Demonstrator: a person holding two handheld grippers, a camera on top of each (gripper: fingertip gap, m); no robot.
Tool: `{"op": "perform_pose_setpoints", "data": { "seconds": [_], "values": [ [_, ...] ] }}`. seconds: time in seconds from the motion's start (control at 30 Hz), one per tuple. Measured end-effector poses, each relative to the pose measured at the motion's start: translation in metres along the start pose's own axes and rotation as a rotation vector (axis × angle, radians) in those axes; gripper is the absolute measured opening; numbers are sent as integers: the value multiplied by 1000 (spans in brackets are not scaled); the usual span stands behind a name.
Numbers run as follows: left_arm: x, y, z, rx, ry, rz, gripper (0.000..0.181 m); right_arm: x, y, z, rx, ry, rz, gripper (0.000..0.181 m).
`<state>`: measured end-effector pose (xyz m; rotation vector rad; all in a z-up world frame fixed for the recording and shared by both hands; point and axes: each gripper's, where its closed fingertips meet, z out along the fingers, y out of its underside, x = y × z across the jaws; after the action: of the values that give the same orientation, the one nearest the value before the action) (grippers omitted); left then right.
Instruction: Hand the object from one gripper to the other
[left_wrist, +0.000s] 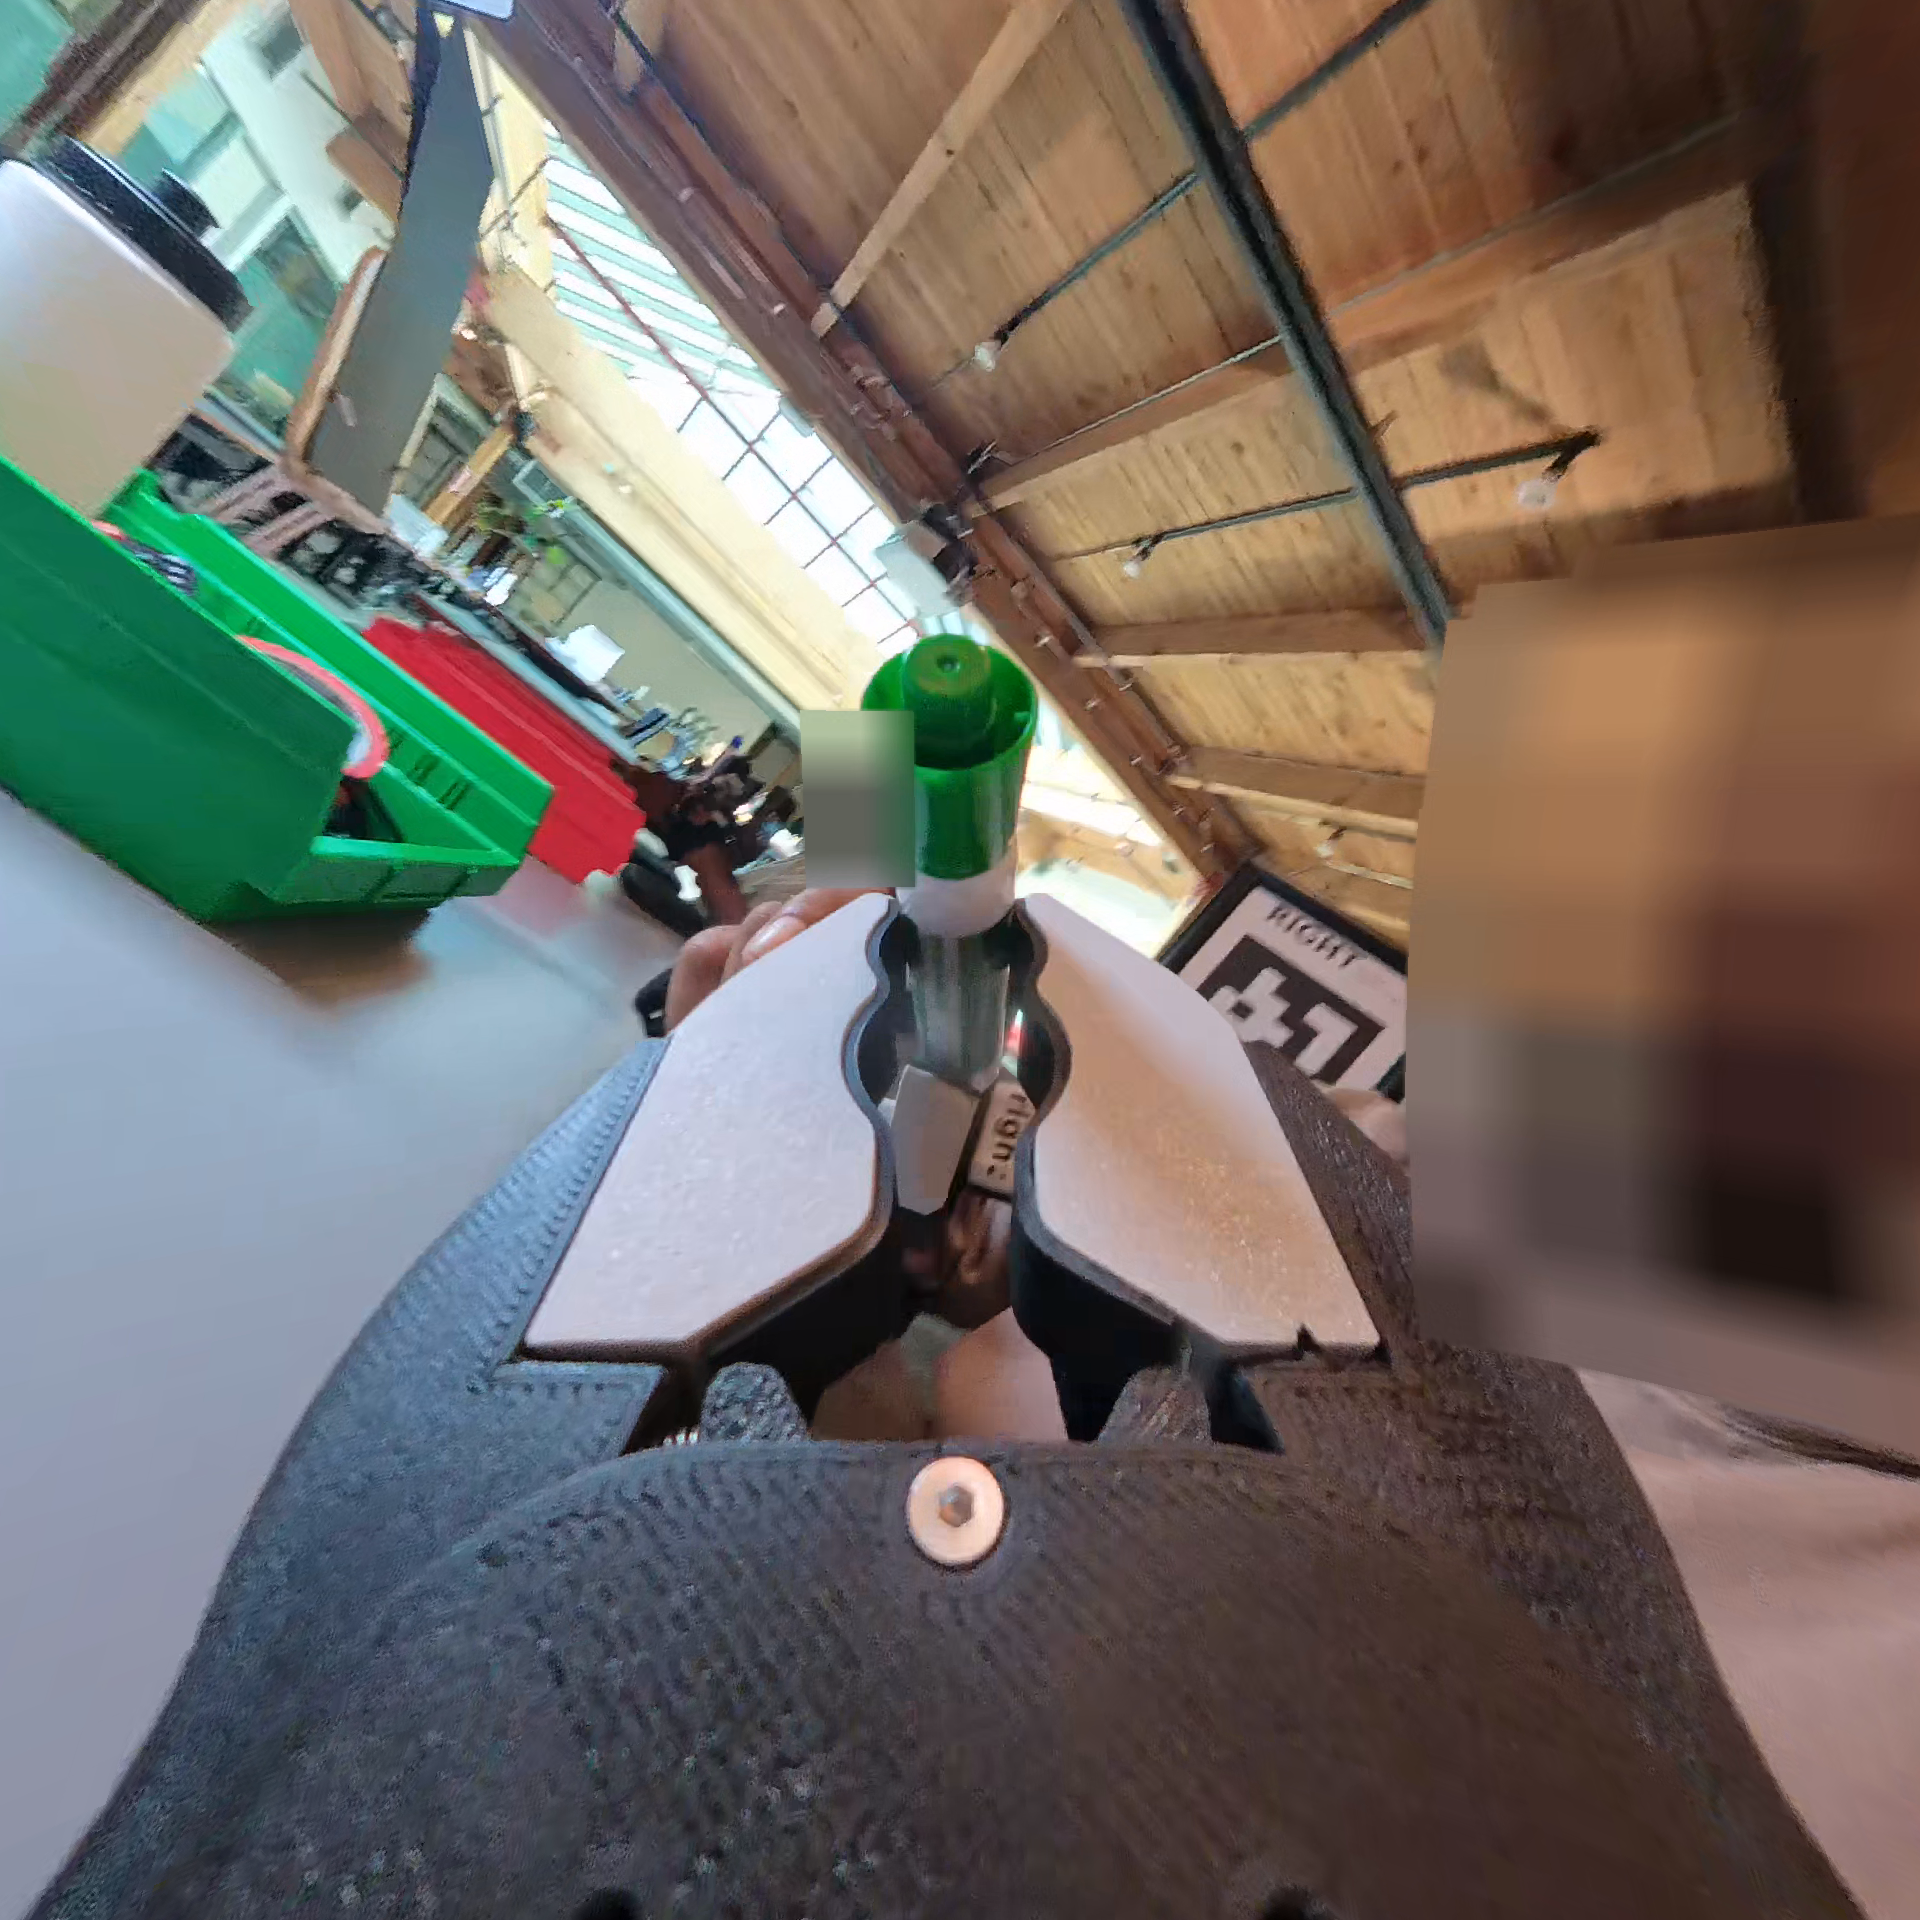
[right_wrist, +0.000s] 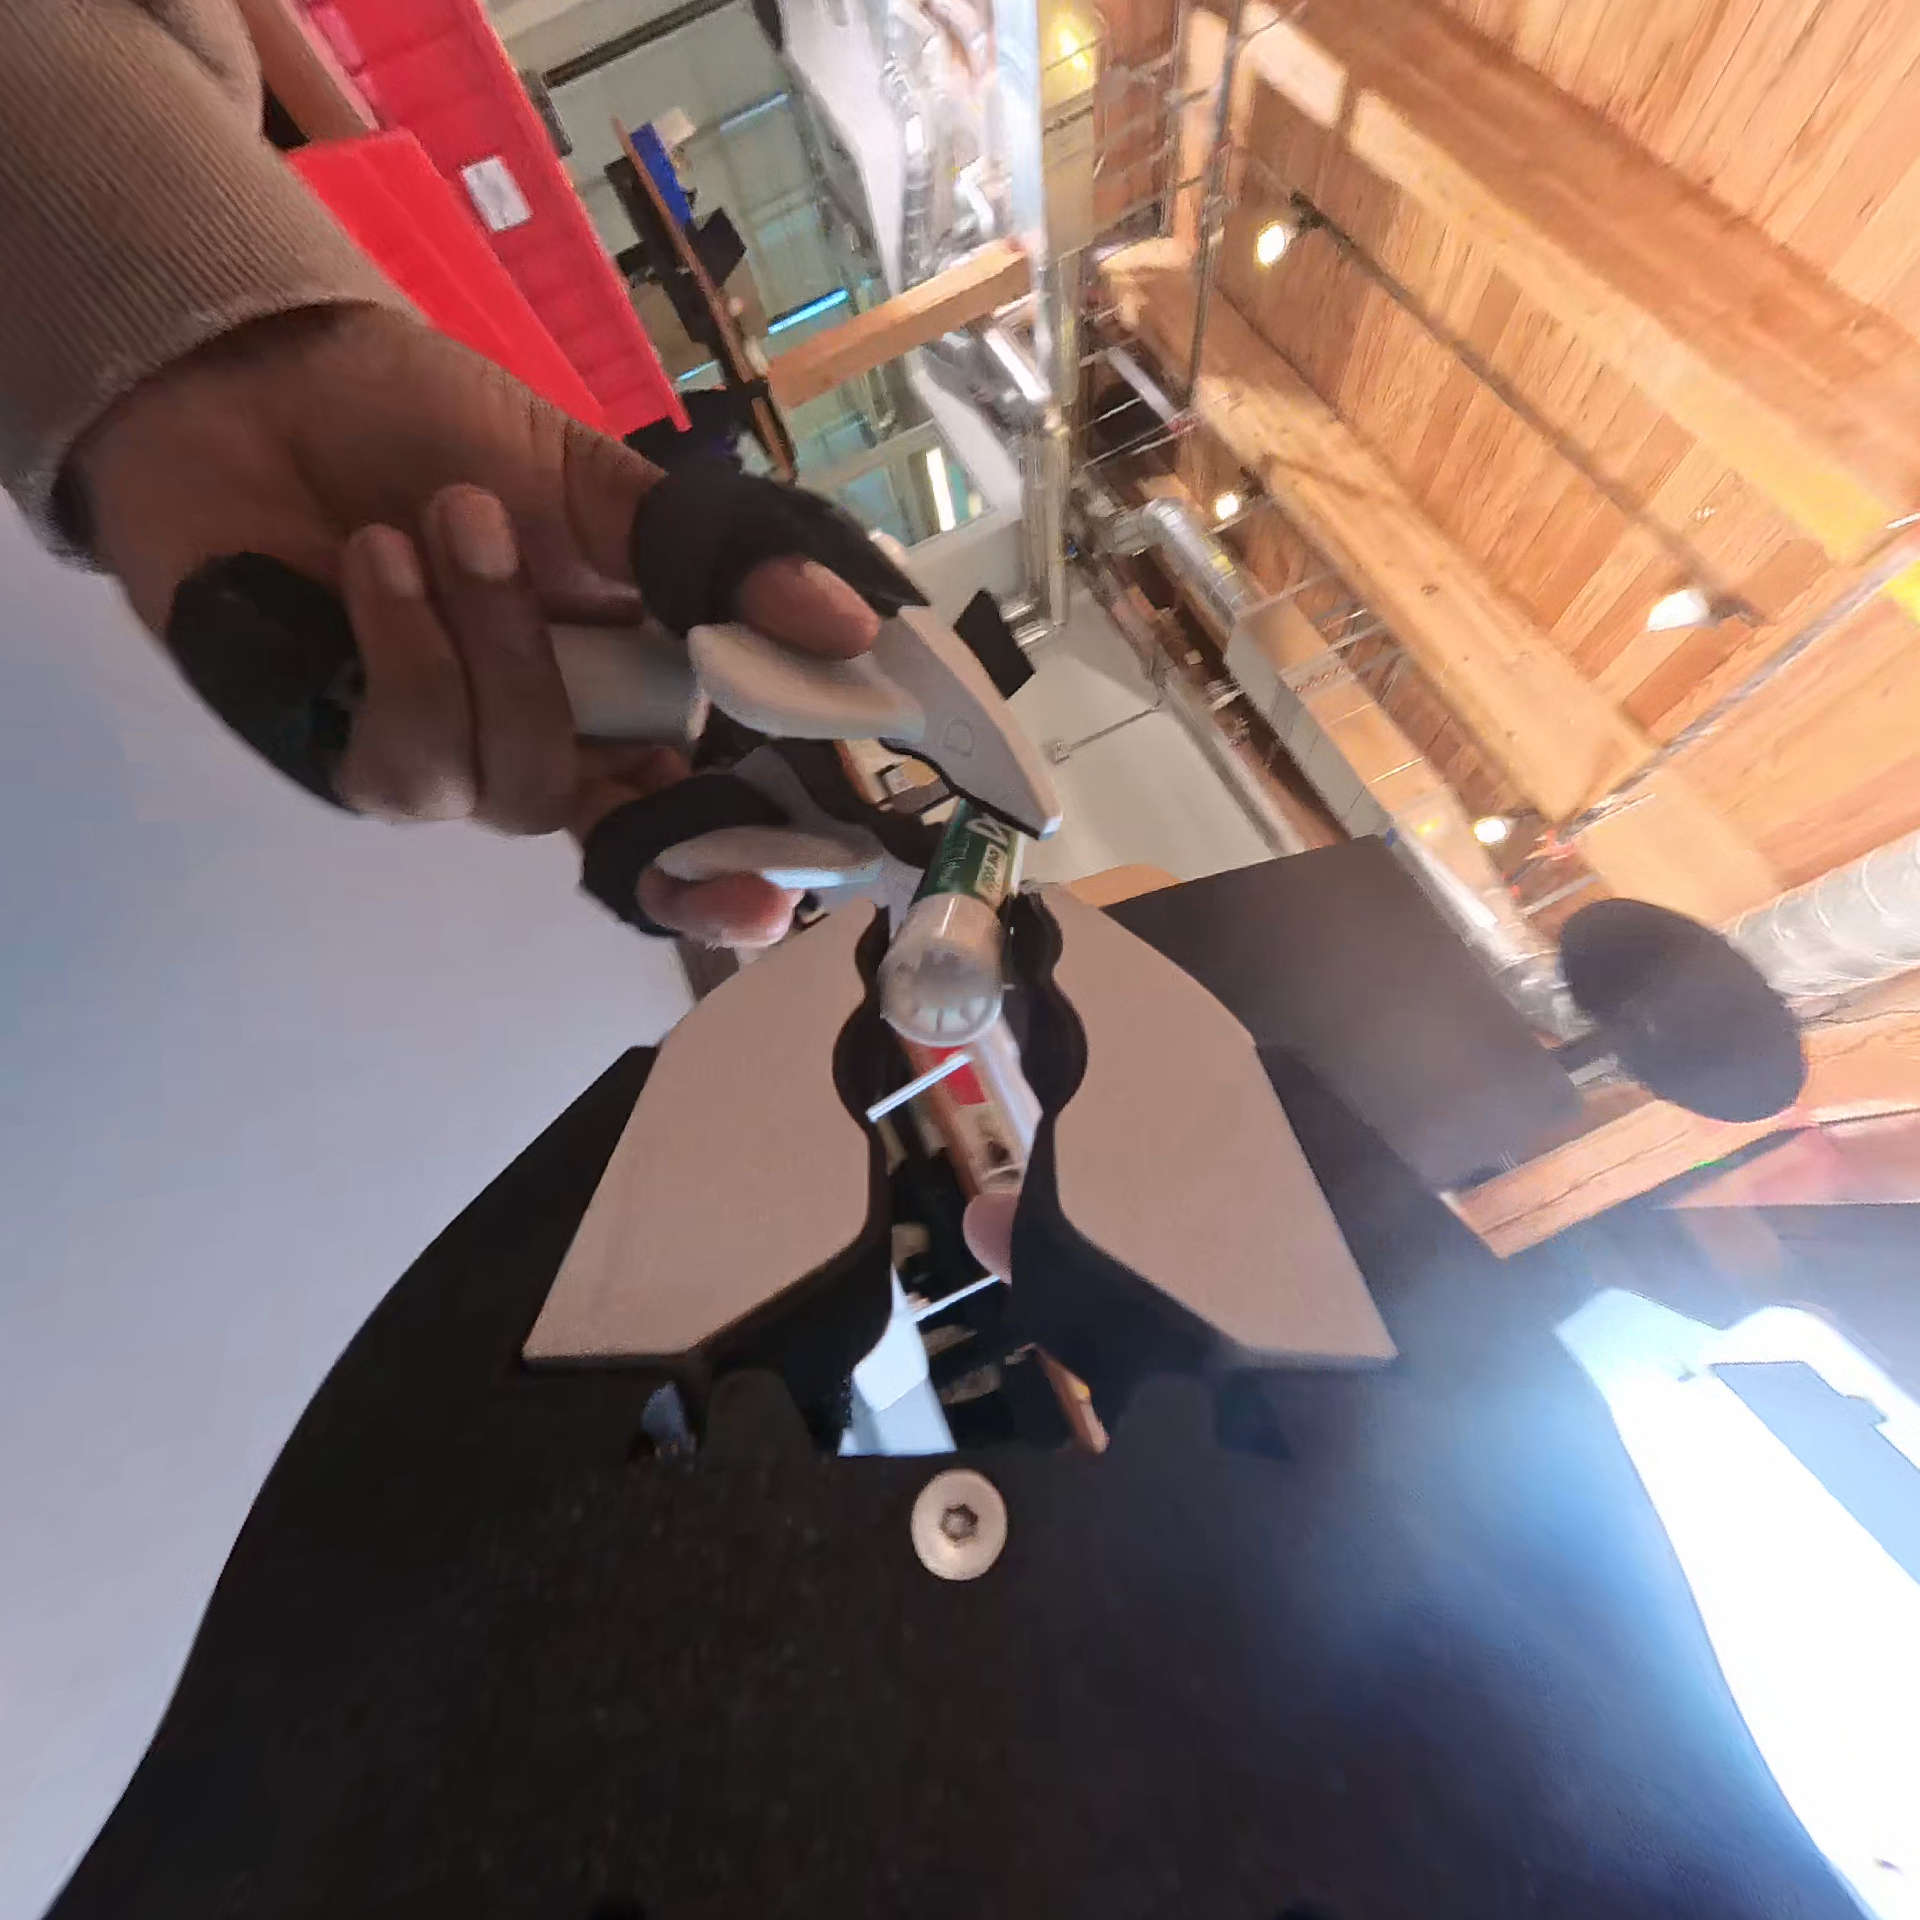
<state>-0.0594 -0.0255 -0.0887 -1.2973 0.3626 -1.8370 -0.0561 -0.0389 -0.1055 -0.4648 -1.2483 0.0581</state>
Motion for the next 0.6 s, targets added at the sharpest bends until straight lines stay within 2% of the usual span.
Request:
{"op": "perform_pose_setpoints", "data": {
  "seconds": [0.03, 0.13, 0.2, 0.3, 0.37, 0.47, 0.53, 0.6],
  "values": [
    [-5, -1, -3, -27, -58, 48, 19, -6, 6, 2, -29, -50, 41, 26],
    [-29, -1, -15, -163, -299, 274, 19, -31, 28, 4, -118, -279, 320, 33],
    [-44, -1, -28, -296, -483, 505, 19, -51, 39, 1, -201, -490, 623, 35],
    [-58, -2, -43, -477, -678, 845, 19, -66, 28, -10, -210, -795, 1151, 40],
    [-63, -4, -49, -565, -769, 1057, 19, -59, 25, -10, -155, -838, 1384, 41],
    [-68, -5, -55, -682, -882, 1353, 19, -46, 21, -8, -88, -863, 1632, 44],
    [-72, -7, -59, -769, -959, 1540, 19, -41, 21, -5, -84, -837, 1689, 48],
    [-78, -5, -63, -872, -1025, 1671, 19, -43, 28, 0, -144, -753, 1593, 52]
  ]
}}
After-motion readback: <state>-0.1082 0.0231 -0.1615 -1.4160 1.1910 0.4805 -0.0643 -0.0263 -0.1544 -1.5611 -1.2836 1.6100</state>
